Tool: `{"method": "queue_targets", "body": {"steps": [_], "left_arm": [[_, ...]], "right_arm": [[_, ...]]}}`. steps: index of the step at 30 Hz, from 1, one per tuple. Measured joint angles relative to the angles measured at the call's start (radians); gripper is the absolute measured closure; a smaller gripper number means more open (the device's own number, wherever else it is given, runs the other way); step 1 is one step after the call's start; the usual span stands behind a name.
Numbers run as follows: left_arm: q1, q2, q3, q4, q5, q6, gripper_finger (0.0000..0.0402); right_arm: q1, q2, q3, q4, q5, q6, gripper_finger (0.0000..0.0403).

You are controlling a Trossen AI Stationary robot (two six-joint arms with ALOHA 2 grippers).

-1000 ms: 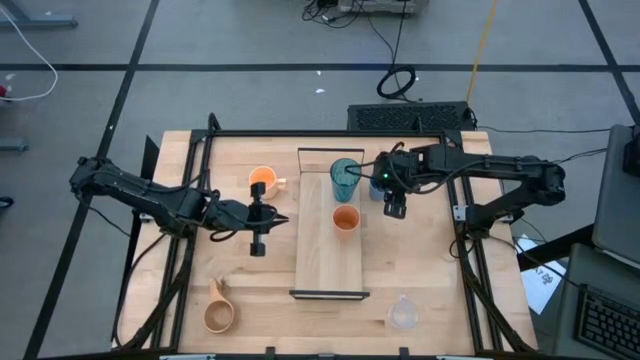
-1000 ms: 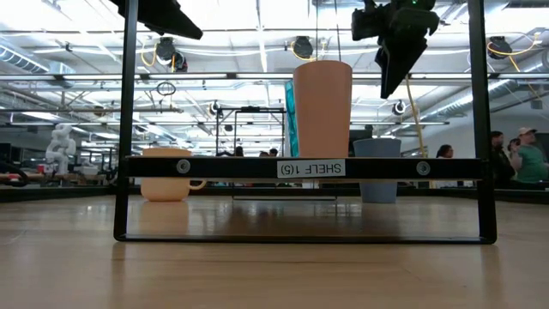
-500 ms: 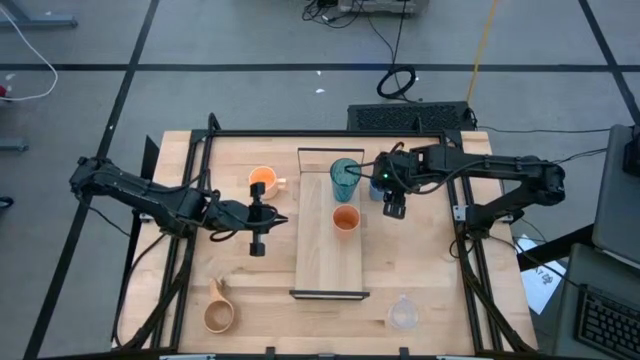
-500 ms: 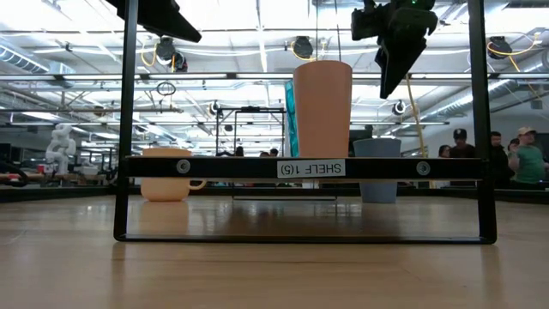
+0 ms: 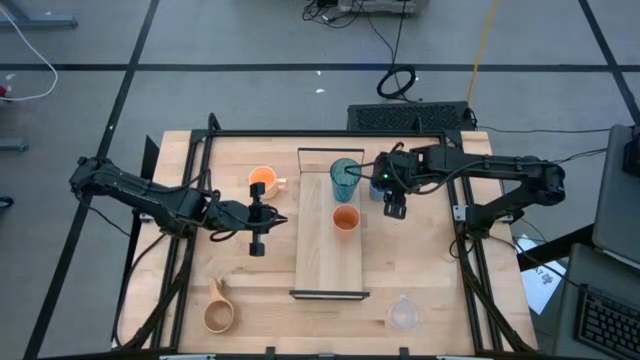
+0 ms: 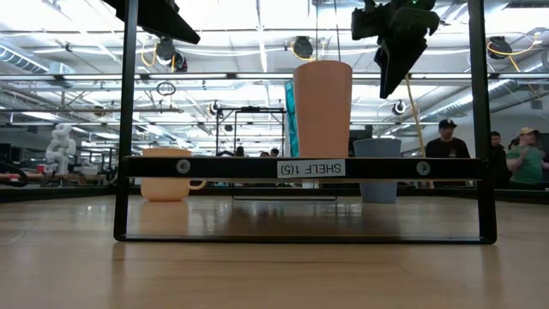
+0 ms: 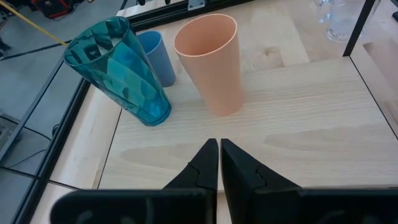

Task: Stack small to large cups/mugs on shelf
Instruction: Put the blue cup on the shelf

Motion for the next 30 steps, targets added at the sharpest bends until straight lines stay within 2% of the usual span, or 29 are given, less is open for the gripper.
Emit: {"method": "queue_targets", "body": {"steps": [20,30], "left_arm": [[0.000,0.000,0.000,-0.022,0.000,-0.005,0.0380],[0.000,0.000,0.000,-0.090,0.000,-0.037,0.0380]], "right_arm": [[-0.002,0.000,0.000,0.000,0.001,-0.053,0.0204],[0.036,0.000,0.000,-0.014,0.000,0.004,0.0204]]}}
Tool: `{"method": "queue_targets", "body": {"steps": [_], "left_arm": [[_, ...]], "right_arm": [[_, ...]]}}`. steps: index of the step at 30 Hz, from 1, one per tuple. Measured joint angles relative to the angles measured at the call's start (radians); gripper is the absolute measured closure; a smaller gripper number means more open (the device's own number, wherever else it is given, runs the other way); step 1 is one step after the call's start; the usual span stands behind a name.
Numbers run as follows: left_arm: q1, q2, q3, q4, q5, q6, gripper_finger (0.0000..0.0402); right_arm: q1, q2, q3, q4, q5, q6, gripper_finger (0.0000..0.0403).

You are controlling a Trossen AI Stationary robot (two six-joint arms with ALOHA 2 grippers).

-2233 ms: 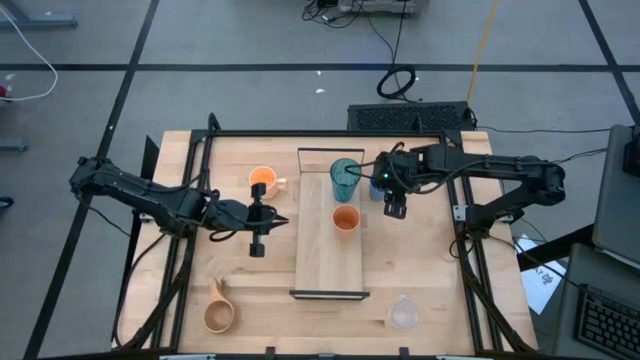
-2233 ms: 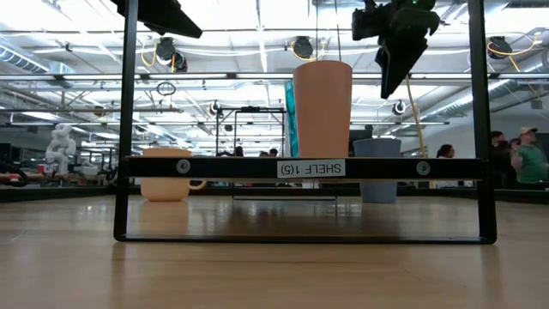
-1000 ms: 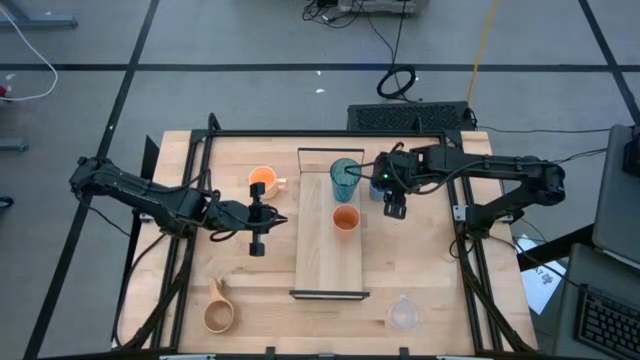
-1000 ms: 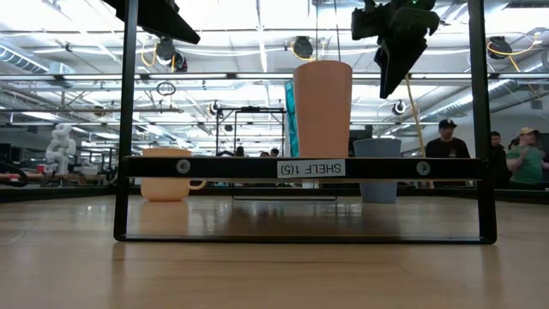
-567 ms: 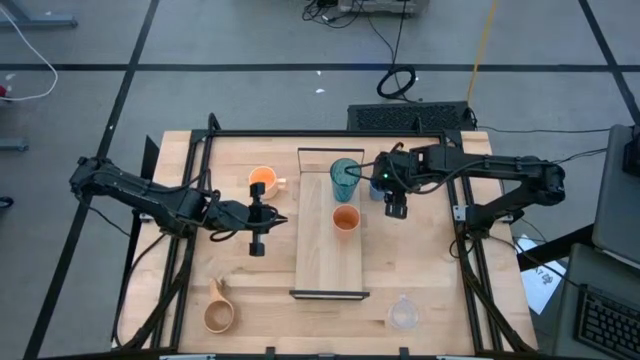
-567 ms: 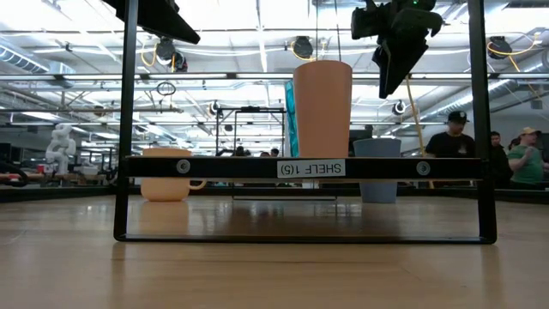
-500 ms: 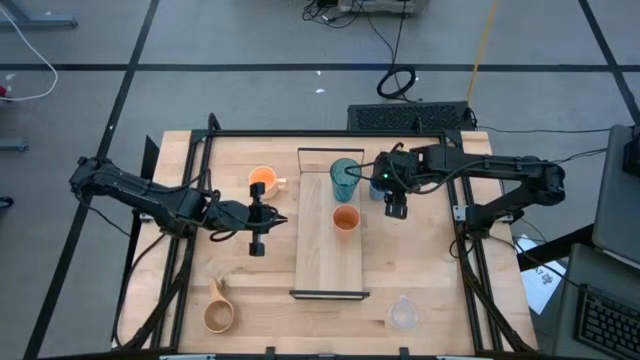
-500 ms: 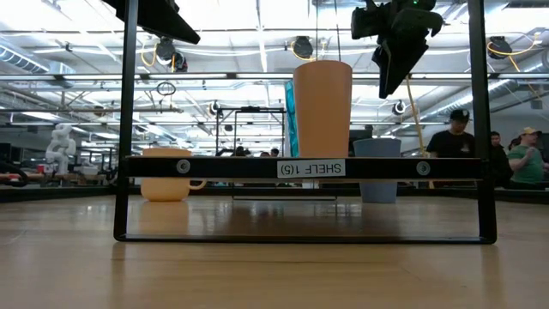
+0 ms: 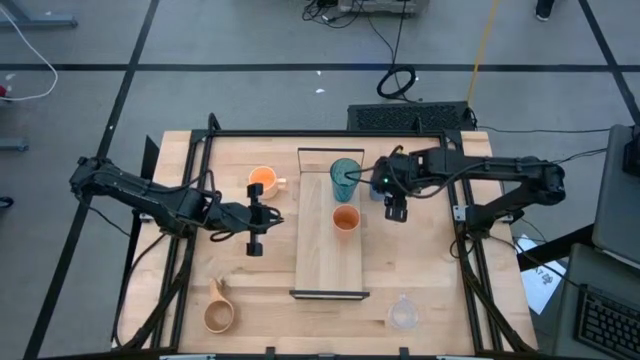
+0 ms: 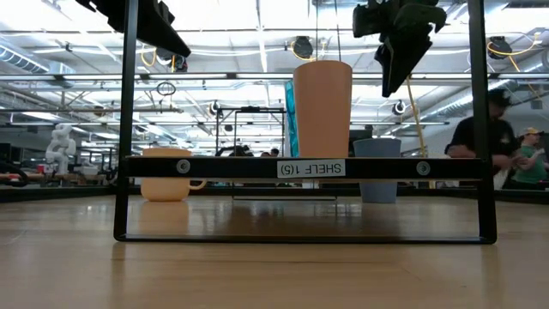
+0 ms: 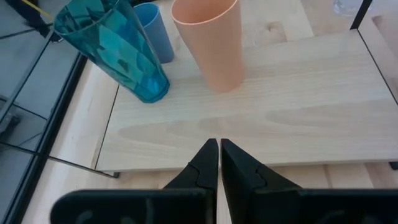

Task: Stack small to large cups/mugs on shelf
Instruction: Put the blue cup on the shelf

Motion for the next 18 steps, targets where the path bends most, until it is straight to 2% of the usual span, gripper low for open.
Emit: {"method": "queue_targets", "body": {"steps": [18], "left_arm": [[0.000,0.000,0.000,-0.001,0.001,-0.005,0.0380]], "right_arm": [[0.302,0.000,0.000,-0.005,0.000,0.344,0.0204]]}}
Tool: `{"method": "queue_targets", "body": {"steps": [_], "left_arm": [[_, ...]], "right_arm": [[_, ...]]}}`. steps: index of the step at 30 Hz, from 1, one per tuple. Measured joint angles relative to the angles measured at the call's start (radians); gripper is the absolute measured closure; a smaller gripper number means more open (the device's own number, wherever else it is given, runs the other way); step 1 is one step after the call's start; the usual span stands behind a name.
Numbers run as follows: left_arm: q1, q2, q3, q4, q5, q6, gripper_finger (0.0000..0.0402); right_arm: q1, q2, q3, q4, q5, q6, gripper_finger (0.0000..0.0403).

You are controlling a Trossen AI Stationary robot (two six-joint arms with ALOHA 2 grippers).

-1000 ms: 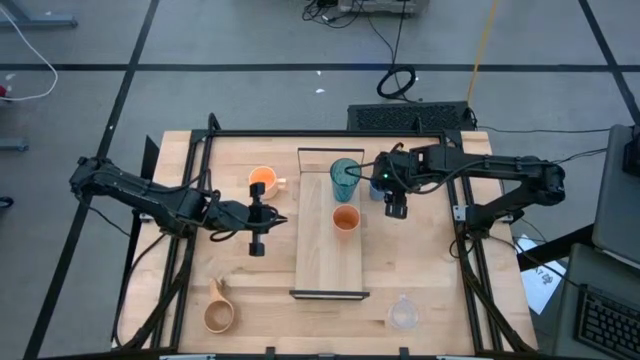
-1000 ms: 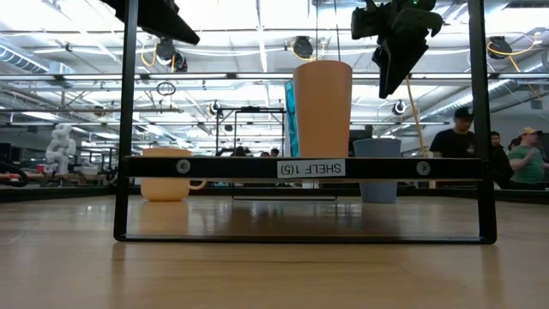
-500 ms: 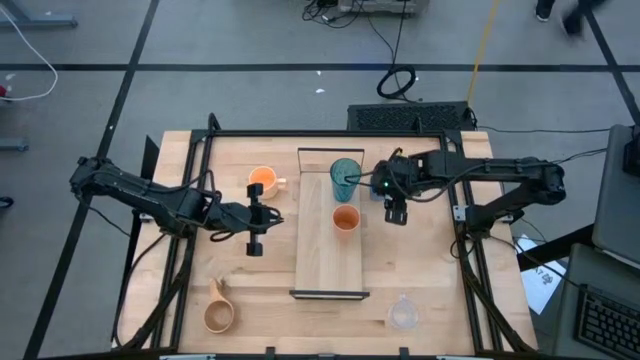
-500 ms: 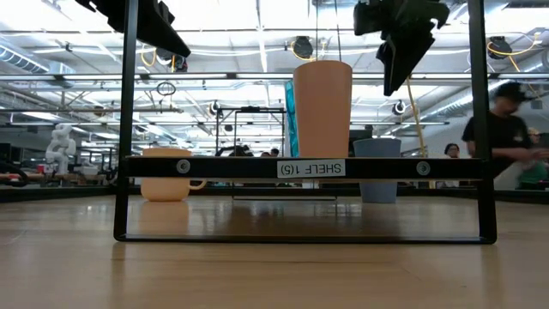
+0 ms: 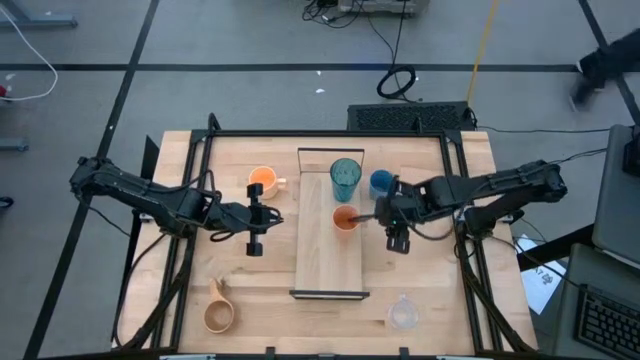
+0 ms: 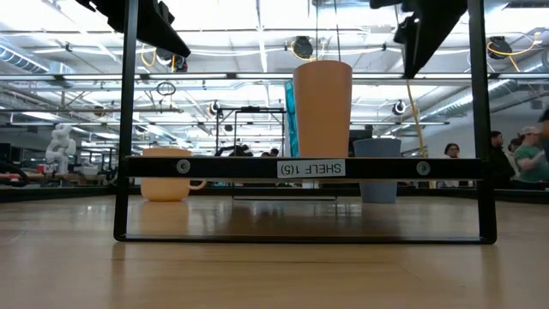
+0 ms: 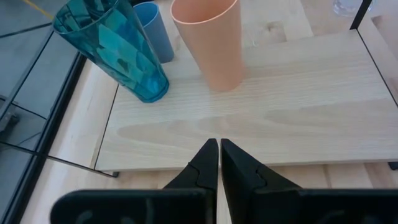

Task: Stack small to large cups/mugs on shelf
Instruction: Put the blue cup on the shelf

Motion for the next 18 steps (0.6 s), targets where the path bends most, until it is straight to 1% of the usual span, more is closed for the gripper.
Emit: {"method": "queue_targets", "body": {"steps": [11,14,15,18], "left_arm": [[0.000,0.000,0.000,0.001,0.000,-0.023,0.0380],[0.000,0.000,0.000,0.001,-0.001,-0.054,0.0380],[0.000,0.000,0.000,0.001,-0.009,-0.069,0.0380],[-0.007,0.000,0.000,-0.007,-0.041,-0.112,0.0380]], "right_arm": [[0.163,0.000,0.000,-0.004,0.000,0.226,0.0204],[0.203,0.000,0.000,-0.003,0.002,0.286,0.0204],[0.218,0.000,0.000,-0.003,0.011,0.302,0.0204],[0.265,0.000,0.000,-0.004,0.091,0.352,0.0204]]}}
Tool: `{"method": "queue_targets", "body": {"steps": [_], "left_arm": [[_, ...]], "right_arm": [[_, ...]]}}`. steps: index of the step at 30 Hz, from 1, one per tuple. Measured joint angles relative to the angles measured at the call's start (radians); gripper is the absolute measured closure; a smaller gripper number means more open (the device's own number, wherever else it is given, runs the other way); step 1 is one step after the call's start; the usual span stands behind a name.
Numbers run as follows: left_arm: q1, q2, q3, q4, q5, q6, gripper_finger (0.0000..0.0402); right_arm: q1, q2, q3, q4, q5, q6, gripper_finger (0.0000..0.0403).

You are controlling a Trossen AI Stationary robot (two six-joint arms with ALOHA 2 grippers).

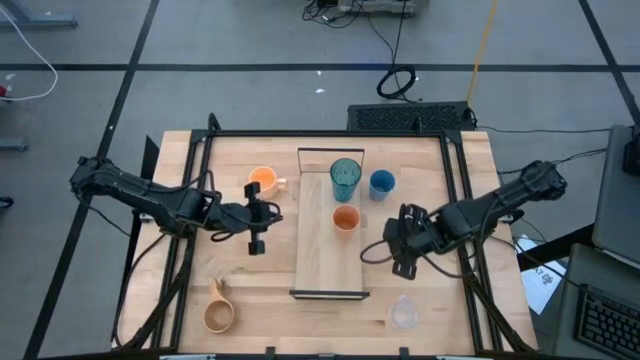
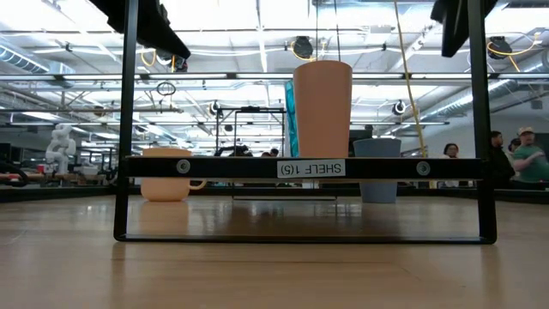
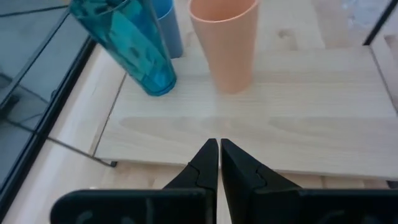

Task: Stack small to large cups/mugs on shelf
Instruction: Put the blue cup on the shelf

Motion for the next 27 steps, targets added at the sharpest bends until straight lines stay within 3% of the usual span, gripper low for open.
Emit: {"method": "queue_targets", "body": {"steps": [14,22,27], "left_arm": [[-0.163,0.020,-0.001,-0.015,-0.024,-0.057,0.0380],[-0.267,0.021,-0.001,-0.130,-0.039,-0.219,0.0380],[-0.320,0.021,-0.001,-0.178,-0.041,-0.310,0.0380]], "right_arm": [[0.182,0.000,0.000,0.100,0.274,0.090,0.0204],[0.249,0.000,-0.004,0.197,0.431,0.052,0.0204],[0.272,0.000,-0.049,0.283,0.466,0.020,0.0204]]}}
